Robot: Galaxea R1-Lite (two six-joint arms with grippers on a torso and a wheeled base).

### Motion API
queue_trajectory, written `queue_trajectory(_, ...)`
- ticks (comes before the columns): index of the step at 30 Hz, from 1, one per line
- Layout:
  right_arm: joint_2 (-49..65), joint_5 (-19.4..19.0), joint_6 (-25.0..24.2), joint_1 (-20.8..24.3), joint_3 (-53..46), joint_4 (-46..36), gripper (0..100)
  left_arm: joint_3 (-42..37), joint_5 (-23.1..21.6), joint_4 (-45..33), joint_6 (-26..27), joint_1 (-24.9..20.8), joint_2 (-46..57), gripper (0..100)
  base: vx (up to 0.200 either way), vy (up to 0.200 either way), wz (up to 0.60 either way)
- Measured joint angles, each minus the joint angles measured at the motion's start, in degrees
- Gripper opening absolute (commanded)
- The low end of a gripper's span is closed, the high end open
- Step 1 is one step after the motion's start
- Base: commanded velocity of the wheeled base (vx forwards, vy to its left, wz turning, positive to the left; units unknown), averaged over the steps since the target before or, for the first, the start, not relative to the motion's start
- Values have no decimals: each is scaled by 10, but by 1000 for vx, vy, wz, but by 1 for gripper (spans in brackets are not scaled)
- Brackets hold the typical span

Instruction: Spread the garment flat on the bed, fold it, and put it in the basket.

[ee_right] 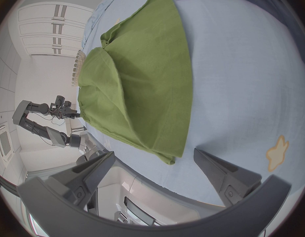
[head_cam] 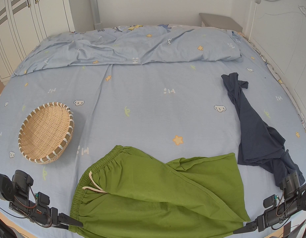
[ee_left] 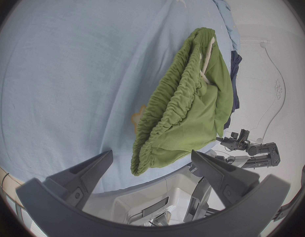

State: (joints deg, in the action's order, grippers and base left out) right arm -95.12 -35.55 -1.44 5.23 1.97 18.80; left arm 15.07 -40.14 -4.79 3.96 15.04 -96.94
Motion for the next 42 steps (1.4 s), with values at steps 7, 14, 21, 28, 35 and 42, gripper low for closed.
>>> queue_trajectory(7, 21, -1, 0, -14, -9, 15, 100, 9, -3, -17, -25, 7, 61, 100, 0, 0, 0)
queue_trajectory(14, 76, -1, 0, -35, -10, 18, 100, 104, -2, -126, -76, -7, 185, 100, 0, 0, 0)
queue_trajectory(21, 155, 4, -2, -54, -8, 21, 100, 264, -2, -176, -98, -64, 223, 100, 0, 0, 0)
queue_trajectory(28, 215, 30, -5, -60, 71, 13, 100, 375, -1, -138, -104, -125, 131, 100, 0, 0, 0)
queue_trajectory(35, 233, 40, -7, -45, 198, -20, 100, 459, 4, -58, -106, -166, 12, 100, 0, 0, 0)
queue_trajectory(42, 234, 53, -7, -11, 235, -40, 100, 544, 31, -5, -107, -213, -96, 100, 0, 0, 0)
